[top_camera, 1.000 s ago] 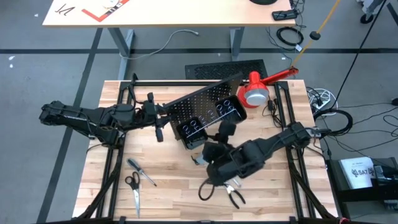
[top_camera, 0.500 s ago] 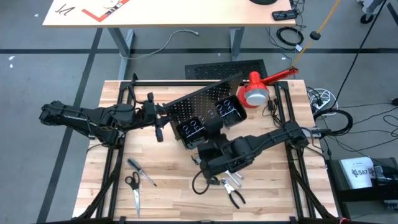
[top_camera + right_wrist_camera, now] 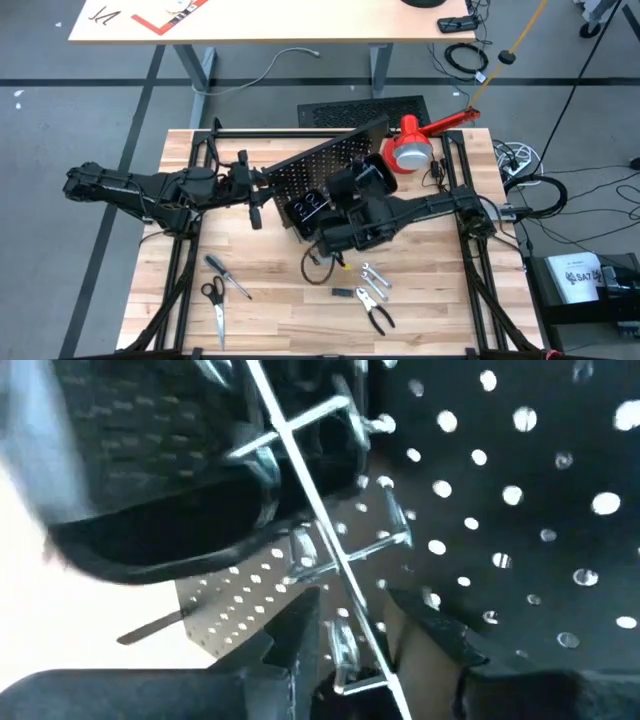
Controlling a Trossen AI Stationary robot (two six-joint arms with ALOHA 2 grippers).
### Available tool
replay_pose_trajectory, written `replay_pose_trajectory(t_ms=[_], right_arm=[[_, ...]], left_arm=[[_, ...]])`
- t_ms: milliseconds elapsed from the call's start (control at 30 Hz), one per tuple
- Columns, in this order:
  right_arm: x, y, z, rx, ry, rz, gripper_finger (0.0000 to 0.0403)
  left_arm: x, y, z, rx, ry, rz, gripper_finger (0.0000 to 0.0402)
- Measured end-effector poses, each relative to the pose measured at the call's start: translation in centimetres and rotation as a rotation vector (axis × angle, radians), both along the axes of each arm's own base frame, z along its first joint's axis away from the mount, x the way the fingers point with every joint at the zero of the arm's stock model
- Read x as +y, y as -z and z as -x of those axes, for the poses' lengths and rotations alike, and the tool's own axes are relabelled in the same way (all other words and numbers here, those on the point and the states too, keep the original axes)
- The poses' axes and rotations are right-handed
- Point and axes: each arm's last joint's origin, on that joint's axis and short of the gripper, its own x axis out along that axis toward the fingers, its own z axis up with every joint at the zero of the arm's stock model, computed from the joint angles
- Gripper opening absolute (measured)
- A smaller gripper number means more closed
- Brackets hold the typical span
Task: Hang tools onto peg board
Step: Assemble the tool holder on the pegboard
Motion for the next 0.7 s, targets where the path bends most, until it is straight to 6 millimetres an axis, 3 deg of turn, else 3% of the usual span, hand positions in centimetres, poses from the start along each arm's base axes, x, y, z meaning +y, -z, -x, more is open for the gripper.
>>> replay_pose_trajectory(t_ms=[167, 367, 700], right_arm=[[-0.9, 0.0, -0.2, 0.016, 0.01, 0.008, 0.0091], [-1.0, -0.1, -0.3, 0.048, -0.026, 0.036, 0.0014], [0.7, -0.4, -0.2, 0.01, -0.064, 0.125, 0.0003]], left_arm=[[0.0, 0.0, 0.0, -0.001, 0.002, 0.001, 0.007], [0.0, 0.0, 0.0, -0.001, 0.001, 0.001, 0.007], [-0.1, 0.0, 0.0, 0.001, 0.01, 0.002, 0.007]])
